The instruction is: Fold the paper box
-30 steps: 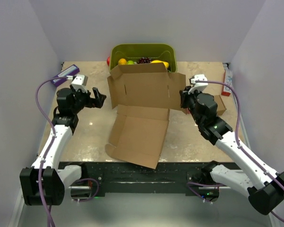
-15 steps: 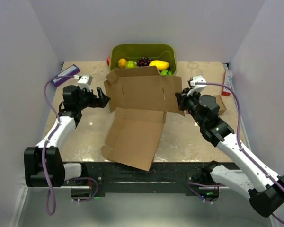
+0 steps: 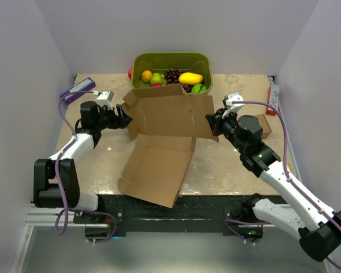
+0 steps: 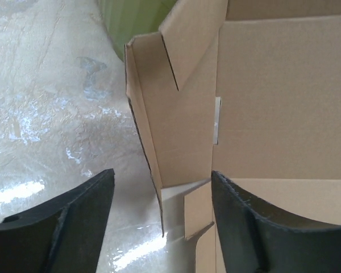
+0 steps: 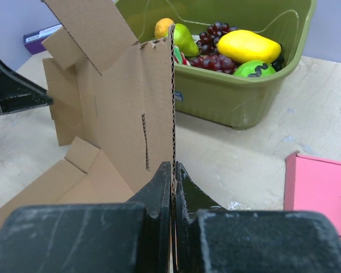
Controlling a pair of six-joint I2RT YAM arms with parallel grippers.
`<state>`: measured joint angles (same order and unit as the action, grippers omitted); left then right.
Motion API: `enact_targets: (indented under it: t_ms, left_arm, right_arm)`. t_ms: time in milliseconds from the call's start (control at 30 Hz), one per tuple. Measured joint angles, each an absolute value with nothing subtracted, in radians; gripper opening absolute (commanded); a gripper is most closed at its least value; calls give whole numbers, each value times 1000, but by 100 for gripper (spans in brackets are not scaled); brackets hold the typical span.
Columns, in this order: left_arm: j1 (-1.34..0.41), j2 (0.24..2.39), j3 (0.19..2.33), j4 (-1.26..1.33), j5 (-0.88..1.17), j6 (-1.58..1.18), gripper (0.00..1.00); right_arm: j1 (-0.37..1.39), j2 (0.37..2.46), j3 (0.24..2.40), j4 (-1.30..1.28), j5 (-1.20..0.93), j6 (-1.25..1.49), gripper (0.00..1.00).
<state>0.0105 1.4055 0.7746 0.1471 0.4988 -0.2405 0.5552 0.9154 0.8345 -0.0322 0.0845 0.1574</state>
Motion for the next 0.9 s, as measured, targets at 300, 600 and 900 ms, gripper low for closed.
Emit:
enact_targets:
  t_ms: [300, 600, 900]
  left_arm:
    - [10, 1498, 811, 171, 522, -250, 20]
    - [13, 1478, 804, 220, 540, -254, 0]
    - [-65, 1331, 753, 231, 486, -239, 0]
  right_arm:
    - [555, 915, 833, -31, 59, 157, 0]
    - [551, 916, 833, -28, 60, 157, 0]
    - [551, 928, 833, -53, 119, 204, 84]
